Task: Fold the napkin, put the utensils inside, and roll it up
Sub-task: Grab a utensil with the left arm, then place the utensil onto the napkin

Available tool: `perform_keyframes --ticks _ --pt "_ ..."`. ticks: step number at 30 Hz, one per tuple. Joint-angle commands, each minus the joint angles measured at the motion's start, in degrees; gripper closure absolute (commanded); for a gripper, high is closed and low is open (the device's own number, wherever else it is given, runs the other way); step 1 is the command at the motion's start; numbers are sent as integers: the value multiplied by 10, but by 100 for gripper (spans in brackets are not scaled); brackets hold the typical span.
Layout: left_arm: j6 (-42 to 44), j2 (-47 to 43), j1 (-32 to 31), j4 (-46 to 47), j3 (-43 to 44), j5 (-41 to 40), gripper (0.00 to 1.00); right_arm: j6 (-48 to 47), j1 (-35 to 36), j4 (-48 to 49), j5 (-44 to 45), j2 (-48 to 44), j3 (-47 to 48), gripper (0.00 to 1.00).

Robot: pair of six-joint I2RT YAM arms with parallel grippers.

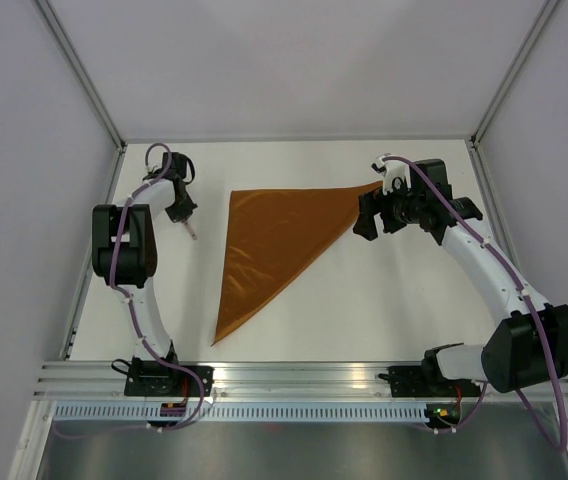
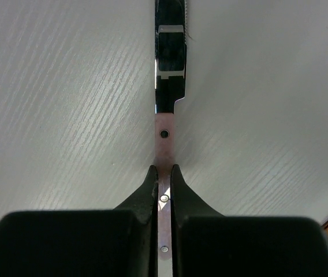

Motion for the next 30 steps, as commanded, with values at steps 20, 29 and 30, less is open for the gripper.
perform_keyframes --ticks 20,29,30 --pt "266 -198 -75 52 -51 237 98 2 3 9 1 9 4 5" --pt "386 -226 -205 23 -73 321 98 23 3 47 56 -37 -12 6" --pt "389 -225 -223 18 -73 330 98 26 3 50 65 -39 -15 6"
